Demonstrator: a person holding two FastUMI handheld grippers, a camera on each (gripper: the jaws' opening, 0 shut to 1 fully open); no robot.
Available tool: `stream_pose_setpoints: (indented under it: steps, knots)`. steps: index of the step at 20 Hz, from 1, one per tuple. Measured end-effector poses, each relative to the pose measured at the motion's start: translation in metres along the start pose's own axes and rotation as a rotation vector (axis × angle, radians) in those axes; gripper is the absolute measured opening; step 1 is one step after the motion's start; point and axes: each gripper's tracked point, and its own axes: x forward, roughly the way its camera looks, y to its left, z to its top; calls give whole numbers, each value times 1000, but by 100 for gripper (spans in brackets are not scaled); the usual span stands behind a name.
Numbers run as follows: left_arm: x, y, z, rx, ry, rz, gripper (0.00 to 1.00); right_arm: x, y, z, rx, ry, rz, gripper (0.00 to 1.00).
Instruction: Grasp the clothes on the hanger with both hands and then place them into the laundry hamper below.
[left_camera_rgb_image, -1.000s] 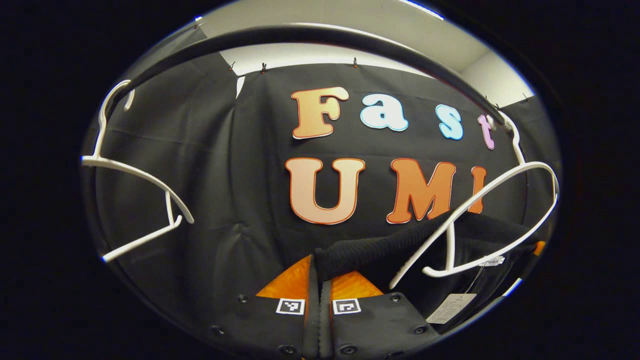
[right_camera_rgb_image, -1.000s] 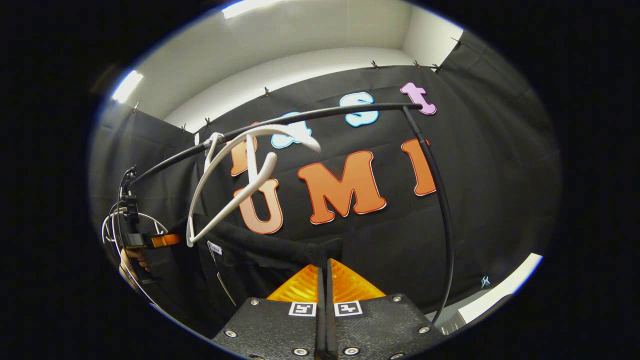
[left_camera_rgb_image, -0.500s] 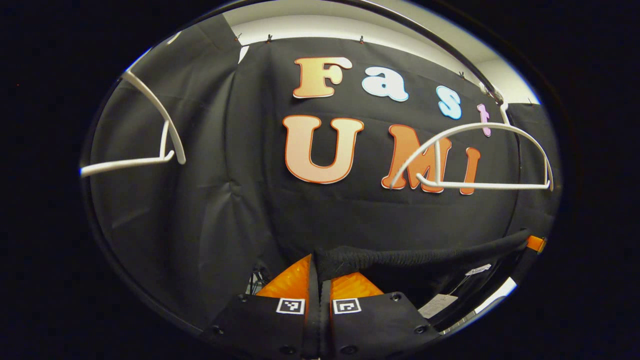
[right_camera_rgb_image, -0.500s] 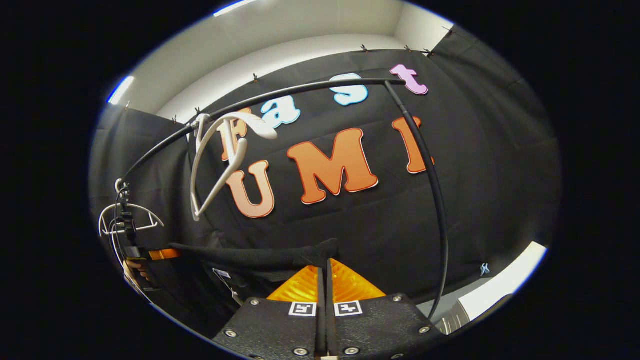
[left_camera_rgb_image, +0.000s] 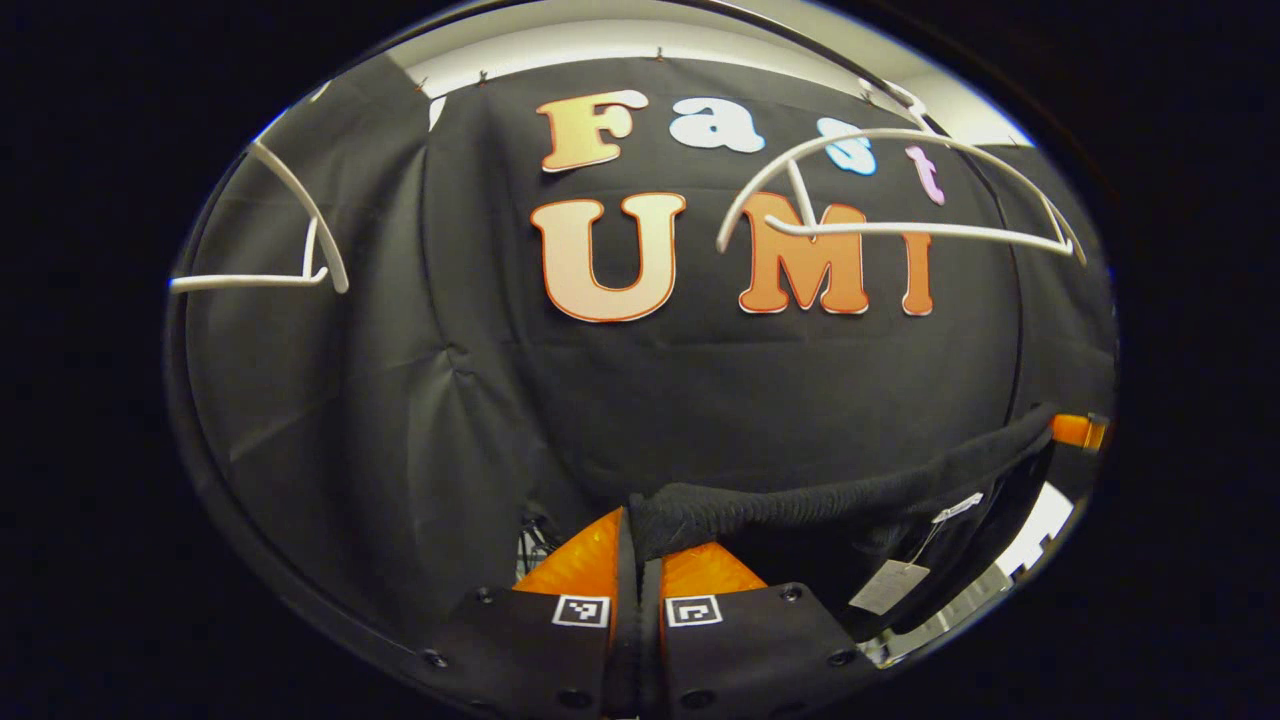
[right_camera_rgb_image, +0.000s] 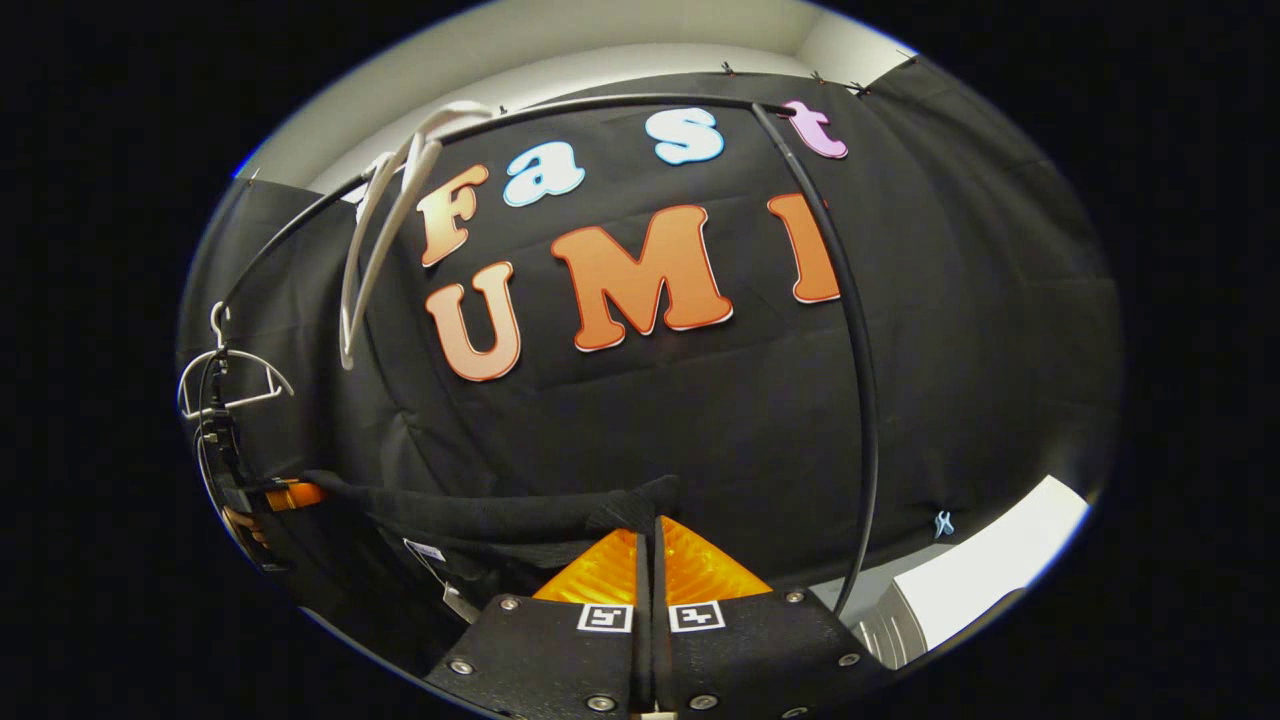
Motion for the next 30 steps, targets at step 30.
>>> stream_pose_setpoints:
  steps: [30]
  knots:
    - [33,-141,-402,-205,587,-141,7,52,1,-446,94,531,-69,0]
